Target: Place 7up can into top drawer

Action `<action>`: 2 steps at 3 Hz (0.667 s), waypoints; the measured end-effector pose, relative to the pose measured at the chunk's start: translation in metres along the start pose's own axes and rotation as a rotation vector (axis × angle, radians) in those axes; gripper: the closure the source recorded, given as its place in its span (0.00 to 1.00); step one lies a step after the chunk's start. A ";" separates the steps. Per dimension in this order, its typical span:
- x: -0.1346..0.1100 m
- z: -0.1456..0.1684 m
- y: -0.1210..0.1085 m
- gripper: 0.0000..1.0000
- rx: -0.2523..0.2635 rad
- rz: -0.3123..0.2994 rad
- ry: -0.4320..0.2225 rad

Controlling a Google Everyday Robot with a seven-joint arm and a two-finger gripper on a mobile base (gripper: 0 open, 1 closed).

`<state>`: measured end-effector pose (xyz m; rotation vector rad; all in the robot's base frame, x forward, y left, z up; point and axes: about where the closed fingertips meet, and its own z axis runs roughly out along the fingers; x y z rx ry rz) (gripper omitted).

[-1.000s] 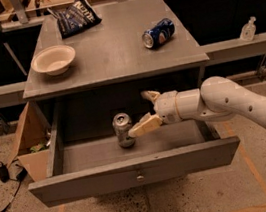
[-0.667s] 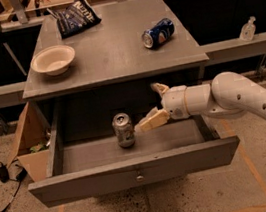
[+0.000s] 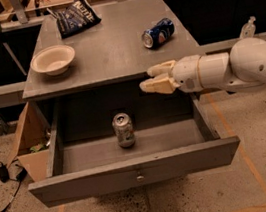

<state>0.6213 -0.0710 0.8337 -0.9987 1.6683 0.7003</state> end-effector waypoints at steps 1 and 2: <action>-0.057 -0.023 -0.019 0.77 0.053 -0.044 -0.055; -0.062 -0.023 -0.021 0.78 0.055 -0.049 -0.060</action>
Offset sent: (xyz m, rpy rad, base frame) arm 0.0124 -0.0112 0.0553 0.0182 -0.0686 -0.0320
